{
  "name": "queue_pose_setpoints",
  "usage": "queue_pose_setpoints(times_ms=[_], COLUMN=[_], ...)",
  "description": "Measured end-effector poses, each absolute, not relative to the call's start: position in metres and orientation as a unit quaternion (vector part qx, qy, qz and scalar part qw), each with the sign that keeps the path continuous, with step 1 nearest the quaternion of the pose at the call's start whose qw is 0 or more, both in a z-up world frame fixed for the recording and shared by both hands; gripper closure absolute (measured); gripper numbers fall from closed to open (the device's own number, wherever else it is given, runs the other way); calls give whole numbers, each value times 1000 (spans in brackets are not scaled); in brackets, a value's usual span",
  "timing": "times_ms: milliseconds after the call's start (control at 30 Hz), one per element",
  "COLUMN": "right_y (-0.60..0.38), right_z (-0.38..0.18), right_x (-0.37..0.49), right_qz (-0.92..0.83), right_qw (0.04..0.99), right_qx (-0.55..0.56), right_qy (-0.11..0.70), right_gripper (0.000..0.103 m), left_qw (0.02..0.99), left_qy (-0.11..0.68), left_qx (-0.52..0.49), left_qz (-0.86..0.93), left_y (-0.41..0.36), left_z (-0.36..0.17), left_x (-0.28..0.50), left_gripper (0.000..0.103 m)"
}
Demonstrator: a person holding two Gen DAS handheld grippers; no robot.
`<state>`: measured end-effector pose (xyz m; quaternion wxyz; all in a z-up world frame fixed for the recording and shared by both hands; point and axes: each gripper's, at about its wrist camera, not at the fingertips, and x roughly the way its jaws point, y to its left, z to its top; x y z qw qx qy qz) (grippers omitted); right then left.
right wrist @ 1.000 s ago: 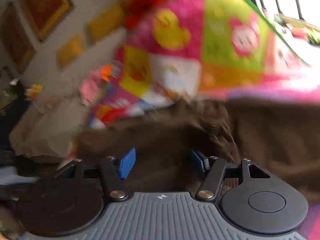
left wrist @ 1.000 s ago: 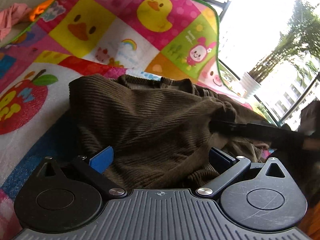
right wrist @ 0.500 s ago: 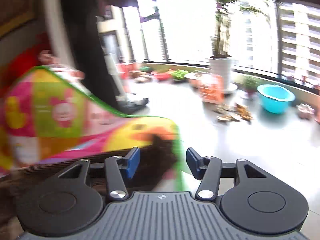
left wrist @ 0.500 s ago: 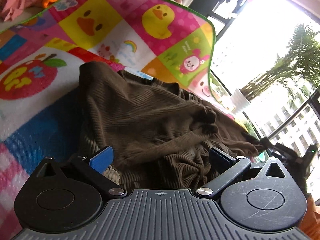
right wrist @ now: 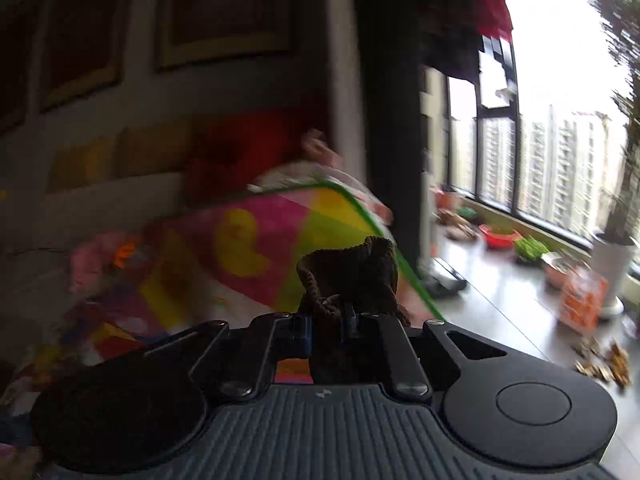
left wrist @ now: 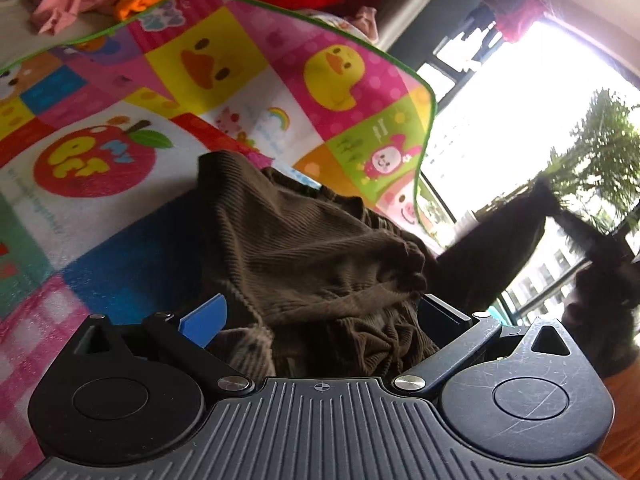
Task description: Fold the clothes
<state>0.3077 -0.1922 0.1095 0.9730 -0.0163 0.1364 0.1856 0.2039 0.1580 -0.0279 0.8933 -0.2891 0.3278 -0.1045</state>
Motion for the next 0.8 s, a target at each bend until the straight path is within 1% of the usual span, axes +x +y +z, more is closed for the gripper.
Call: queue_pose_setpoints(times_ms=[67,167,233,300,333,367,433,467,567,633,667,733,800], right_y=[-138,-70,-43,-38,-39,-44,-68,-81,-117,-142,-156,-183,-205], right_z=[115,98,84,78,77,77,76,75,74,68,56,31,6], right_x=[293,281,281,284,285,287,297,302,316,324,324,326,327], right_qz=[262,346,404,435,445,443,409,391,338,301,281,241,199], right_qw=[956,925,895,878,873,874,891,900,922,934,938,944,948], right_qx=[-38,-65,-61,-37,-23,-11,5,13,37,51,52,58,73], right_qy=[129,146,178,195,199,200,195,192,184,184,195,217,238], right_gripper=[92,92,90,79,69,66,55,47,36,31,27,23,20], left_qw=[895,899,901,900,899,899,899,900,898,896,895,891,891], left_qy=[323,317,317,318,318,319,318,315,308,315,323,343,359], left_qx=[-290,-283,-281,-283,-284,-285,-285,-285,-288,-286,-279,-264,-251], left_qz=[-105,-104,-99,-95,-94,-93,-93,-99,-125,-131,-131,-134,-121], left_y=[163,173,181,188,191,192,192,190,177,166,161,150,143], left_z=[-26,-22,-22,-22,-23,-23,-21,-20,-17,-19,-23,-32,-40], left_x=[198,185,175,170,168,170,175,179,197,214,223,244,258], left_gripper=[0,0,0,0,0,0,0,0,0,0,0,1,3])
